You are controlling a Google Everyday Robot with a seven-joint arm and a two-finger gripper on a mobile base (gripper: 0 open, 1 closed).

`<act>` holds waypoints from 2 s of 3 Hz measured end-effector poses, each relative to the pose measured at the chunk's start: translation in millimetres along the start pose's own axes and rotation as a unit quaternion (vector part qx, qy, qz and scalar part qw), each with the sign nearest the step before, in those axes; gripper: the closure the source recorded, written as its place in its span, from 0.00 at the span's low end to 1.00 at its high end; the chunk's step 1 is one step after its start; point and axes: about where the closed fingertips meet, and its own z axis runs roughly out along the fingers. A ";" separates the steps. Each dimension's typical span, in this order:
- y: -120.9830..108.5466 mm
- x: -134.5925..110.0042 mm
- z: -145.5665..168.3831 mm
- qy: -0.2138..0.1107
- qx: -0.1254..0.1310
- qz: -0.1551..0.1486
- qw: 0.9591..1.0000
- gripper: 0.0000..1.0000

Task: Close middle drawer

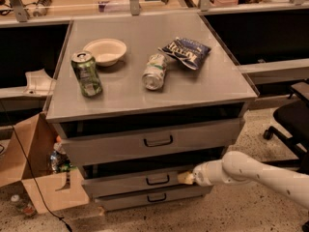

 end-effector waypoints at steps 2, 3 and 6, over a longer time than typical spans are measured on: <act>2.5 2.0 -0.9 -0.005 -0.001 -0.001 1.000 1.00; 1.0 -1.9 0.9 -0.011 -0.001 0.000 1.000 1.00; 9.7 -3.3 6.7 -0.027 -0.009 -0.005 1.000 1.00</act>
Offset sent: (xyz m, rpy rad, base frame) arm 0.0591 0.0250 0.0107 0.0538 -0.0878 -0.0251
